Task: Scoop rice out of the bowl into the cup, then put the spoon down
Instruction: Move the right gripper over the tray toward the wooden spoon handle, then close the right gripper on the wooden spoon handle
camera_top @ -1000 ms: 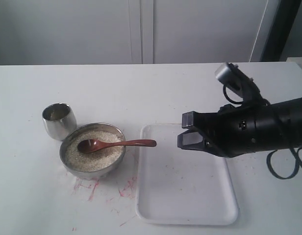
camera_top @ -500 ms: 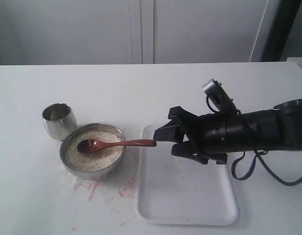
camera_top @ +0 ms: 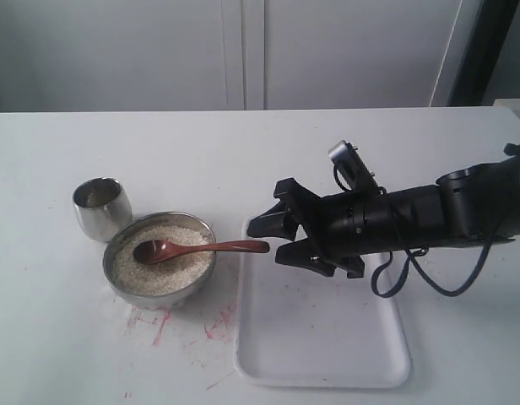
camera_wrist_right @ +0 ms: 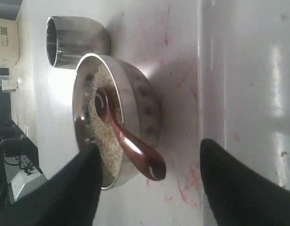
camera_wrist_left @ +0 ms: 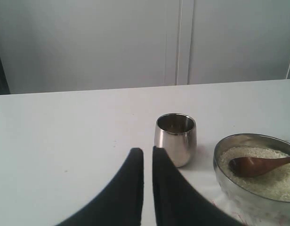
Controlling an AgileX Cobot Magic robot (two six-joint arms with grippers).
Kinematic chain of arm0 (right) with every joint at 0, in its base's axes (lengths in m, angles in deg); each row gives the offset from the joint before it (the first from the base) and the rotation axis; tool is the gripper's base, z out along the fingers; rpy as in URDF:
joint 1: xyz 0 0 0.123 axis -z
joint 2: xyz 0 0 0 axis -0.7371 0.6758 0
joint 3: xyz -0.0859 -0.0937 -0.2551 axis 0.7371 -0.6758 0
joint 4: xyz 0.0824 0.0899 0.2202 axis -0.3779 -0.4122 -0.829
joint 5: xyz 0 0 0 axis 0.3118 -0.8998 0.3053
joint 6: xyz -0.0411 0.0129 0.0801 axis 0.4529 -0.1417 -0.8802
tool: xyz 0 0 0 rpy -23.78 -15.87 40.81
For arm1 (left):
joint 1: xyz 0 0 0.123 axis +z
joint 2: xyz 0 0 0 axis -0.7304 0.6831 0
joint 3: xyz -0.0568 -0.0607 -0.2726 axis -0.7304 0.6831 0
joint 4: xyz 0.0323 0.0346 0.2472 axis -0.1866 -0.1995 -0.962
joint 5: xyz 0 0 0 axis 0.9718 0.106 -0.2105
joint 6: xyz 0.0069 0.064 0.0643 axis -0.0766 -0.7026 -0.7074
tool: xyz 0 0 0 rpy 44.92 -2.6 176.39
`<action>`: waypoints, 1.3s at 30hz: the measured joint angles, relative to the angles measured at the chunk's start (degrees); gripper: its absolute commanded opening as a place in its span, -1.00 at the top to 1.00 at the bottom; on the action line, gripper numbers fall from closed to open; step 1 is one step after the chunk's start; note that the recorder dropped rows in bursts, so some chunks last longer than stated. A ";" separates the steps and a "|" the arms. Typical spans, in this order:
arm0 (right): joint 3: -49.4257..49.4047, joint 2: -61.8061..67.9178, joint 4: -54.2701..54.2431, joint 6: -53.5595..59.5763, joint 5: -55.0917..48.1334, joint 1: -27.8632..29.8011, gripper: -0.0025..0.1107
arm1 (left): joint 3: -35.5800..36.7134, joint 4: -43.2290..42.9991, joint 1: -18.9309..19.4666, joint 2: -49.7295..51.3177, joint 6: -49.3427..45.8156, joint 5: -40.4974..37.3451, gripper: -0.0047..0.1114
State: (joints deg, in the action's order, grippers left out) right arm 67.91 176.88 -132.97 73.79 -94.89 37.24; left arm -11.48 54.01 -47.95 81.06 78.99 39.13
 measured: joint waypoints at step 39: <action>7.29 5.34 -0.12 -3.71 -0.04 -4.66 0.00 | 0.00 0.00 0.00 0.00 0.00 0.00 0.67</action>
State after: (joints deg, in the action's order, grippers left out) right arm 75.20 182.21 -133.09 70.08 -94.93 32.58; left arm -11.48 54.01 -47.95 81.06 78.99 39.13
